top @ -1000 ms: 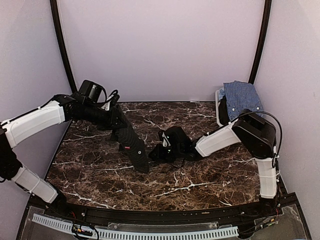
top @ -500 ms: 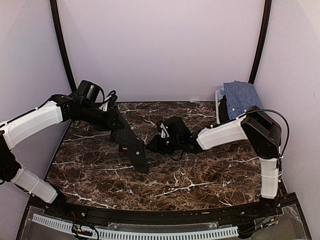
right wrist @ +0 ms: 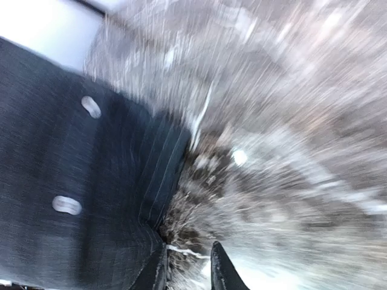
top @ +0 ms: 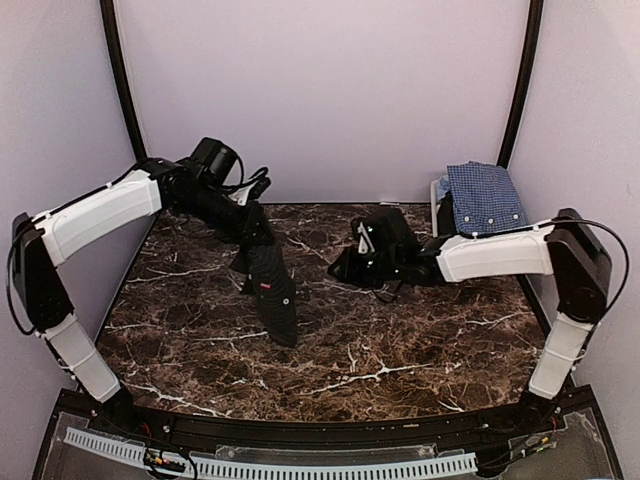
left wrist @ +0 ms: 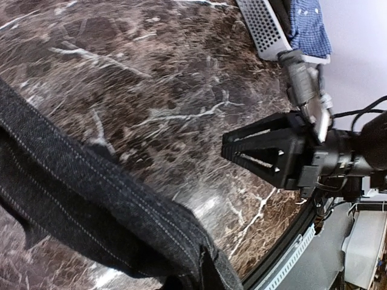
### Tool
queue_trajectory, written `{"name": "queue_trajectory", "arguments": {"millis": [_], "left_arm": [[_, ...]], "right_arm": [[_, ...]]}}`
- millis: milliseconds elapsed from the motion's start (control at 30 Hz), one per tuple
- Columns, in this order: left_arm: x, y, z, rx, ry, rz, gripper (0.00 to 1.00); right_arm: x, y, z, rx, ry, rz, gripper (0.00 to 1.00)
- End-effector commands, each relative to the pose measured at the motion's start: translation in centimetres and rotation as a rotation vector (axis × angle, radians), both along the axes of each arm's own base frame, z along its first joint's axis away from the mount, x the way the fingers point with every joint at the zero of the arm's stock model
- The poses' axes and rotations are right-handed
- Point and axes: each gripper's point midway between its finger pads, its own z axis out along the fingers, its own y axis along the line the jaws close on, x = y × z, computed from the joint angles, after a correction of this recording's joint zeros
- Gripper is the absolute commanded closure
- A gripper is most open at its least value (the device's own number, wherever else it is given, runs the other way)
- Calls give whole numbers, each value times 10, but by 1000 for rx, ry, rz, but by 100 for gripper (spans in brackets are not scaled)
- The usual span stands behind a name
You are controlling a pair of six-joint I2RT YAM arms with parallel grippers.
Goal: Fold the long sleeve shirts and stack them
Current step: Turn over the square-folded shirt at the center of the board.
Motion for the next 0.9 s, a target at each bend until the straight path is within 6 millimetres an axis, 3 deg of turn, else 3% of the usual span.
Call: {"name": "queue_trajectory", "arguments": {"millis": [0,33,67,100,133,167,200,233,300,400,433,467,500,533,567,600,633,667,700,733,767,800,833,867], "left_arm": [[-4,-93,-20,39,47,-225,98],[5,-114,-6,8,33,-217,94],[1,-142,-40,34,89,-247,82],[2,-173,-51,20,111,-252,73],[3,-190,-51,-5,105,-256,68],[1,-219,-49,-54,101,-267,56],[3,-234,-34,-100,78,-266,51],[1,-249,-34,-143,89,-259,46],[6,-259,-20,-195,73,-230,41],[14,-252,-7,-191,24,-182,37],[18,-246,6,-200,-7,-161,37],[19,-239,-1,-181,-4,-143,36],[22,-232,15,-204,-29,-125,36],[23,-224,3,-177,-15,-99,36],[26,-214,23,-207,-50,-78,36],[27,-202,5,-171,-26,-39,36],[31,-191,25,-206,-60,-10,37],[28,-177,1,-173,-13,30,37],[34,-163,21,-223,-45,65,38],[31,-140,8,-217,-3,115,39],[27,-127,-17,-207,27,137,40],[28,-113,-8,-243,35,173,40],[23,-102,-31,-227,63,190,40],[23,-93,-27,-249,63,207,41]], "right_arm": [[24,-80,97,-50,-219,-168,74],[21,-97,105,-66,-230,-195,71],[19,-119,111,-93,-241,-240,69],[13,-138,115,-113,-251,-277,66],[7,-155,120,-123,-262,-309,64],[1,-169,121,-129,-269,-332,61],[-4,-181,122,-133,-272,-349,59],[-9,-188,121,-141,-269,-356,57],[-17,-194,111,-164,-250,-343,54],[-24,-191,87,-196,-204,-293,48],[-25,-187,80,-201,-191,-269,46],[-25,-183,72,-210,-178,-249,44],[-24,-181,65,-224,-166,-238,44],[-23,-180,58,-235,-158,-228,43],[-22,-178,51,-252,-153,-215,42],[-20,-177,42,-280,-143,-208,42],[-18,-177,36,-302,-140,-206,42],[-15,-176,31,-321,-138,-196,42],[-12,-174,27,-341,-137,-189,42],[-9,-175,22,-363,-134,-186,42],[-6,-174,17,-383,-131,-181,42],[-2,-175,12,-400,-126,-179,42],[1,-177,7,-410,-119,-179,42],[5,-178,3,-411,-115,-181,41]]}}
